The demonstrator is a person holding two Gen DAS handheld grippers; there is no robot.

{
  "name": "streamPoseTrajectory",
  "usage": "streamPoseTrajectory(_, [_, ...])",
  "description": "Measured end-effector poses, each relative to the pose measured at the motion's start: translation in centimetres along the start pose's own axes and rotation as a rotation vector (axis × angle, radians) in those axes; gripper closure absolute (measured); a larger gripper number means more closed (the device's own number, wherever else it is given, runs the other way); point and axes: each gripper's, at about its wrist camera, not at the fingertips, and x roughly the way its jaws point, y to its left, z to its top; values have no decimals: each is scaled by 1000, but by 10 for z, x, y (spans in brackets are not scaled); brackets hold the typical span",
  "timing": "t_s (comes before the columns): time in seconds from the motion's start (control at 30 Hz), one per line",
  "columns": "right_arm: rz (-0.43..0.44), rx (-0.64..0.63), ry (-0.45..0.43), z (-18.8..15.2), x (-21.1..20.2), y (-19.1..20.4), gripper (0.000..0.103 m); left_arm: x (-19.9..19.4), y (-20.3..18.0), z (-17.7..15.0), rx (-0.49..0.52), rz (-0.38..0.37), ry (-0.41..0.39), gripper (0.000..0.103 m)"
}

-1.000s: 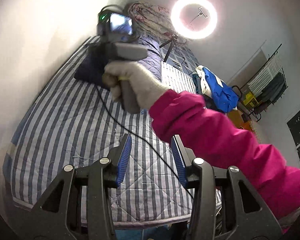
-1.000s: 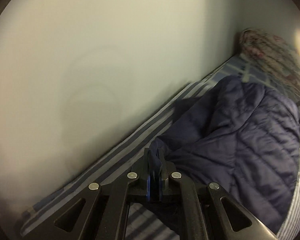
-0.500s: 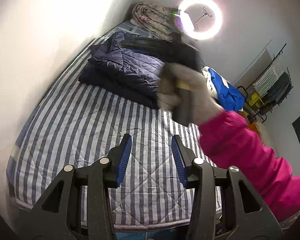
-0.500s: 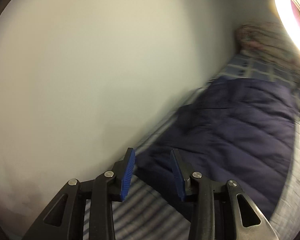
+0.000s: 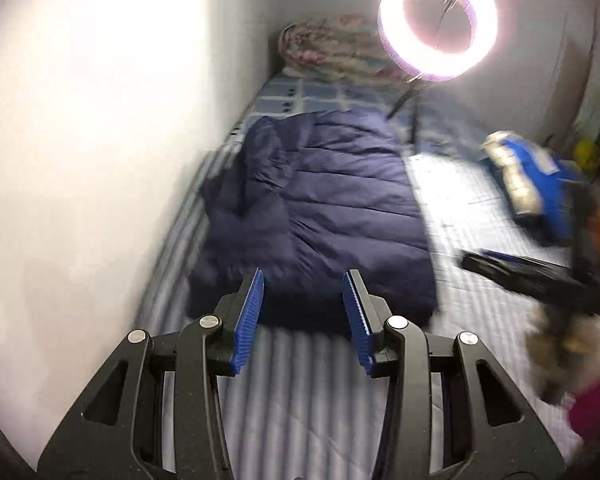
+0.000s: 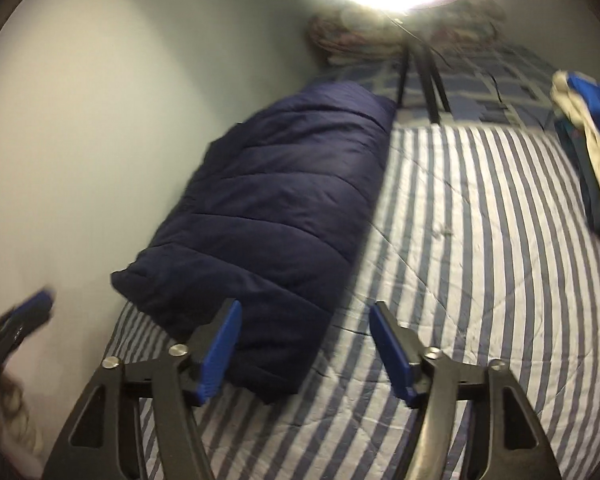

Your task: Fold large clothes

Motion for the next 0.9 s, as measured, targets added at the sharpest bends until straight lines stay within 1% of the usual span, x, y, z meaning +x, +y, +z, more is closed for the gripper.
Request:
streamPoseTrajectory(0.03, [6, 9, 10, 0, 5, -3, 32, 14, 0, 5, 10, 28, 1, 61])
streamPoseTrajectory(0.07, [16, 17, 22, -3, 10, -6, 32, 32, 2, 12, 19, 71, -2, 61])
streamPoseTrajectory(0.17, [46, 25, 54, -11, 25, -1, 31, 67, 17, 17, 25, 189, 1, 61])
streamPoseTrajectory(0.2, [54, 27, 61, -14, 31, 0, 30, 82, 26, 16, 21, 234, 22, 61])
streamPoseTrajectory(0.27, [84, 40, 74, -18, 45, -1, 22, 111, 45, 6, 15, 310, 77, 61])
streamPoseTrajectory(0.33, [105, 64, 70, -23, 53, -1, 19, 135, 56, -11, 52, 384, 128, 61])
streamPoseTrajectory(0.37, [120, 79, 70, -24, 57, -2, 19, 145, 61, -19, 59, 394, 151, 61])
streamPoseTrajectory(0.43, [169, 119, 87, -24, 69, -4, 18, 158, 75, -33, -4, 358, 188, 61])
streamPoseTrajectory(0.47, [191, 128, 98, -24, 75, -3, 18, 160, 80, -37, -30, 347, 183, 61])
streamPoseTrajectory(0.5, [211, 132, 113, -24, 80, -2, 20, 160, 82, -38, -40, 347, 177, 61])
streamPoseTrajectory(0.57, [234, 128, 132, -23, 87, 3, 37, 160, 81, -39, -20, 358, 173, 61])
streamPoseTrajectory(0.6, [221, 120, 141, -21, 89, 7, 42, 159, 80, -40, -8, 357, 176, 63])
streamPoseTrajectory(0.67, [193, 92, 148, -15, 88, 12, 62, 155, 78, -40, -7, 327, 192, 68])
streamPoseTrajectory(0.73, [165, 62, 157, -11, 81, 18, 71, 151, 77, -40, -20, 298, 203, 72])
streamPoseTrajectory(0.83, [123, 23, 175, -6, 64, 25, 75, 142, 64, -43, -31, 239, 217, 72])
streamPoseTrajectory(0.9, [98, -4, 191, -7, 50, 25, 76, 129, 54, -53, -13, 192, 222, 72])
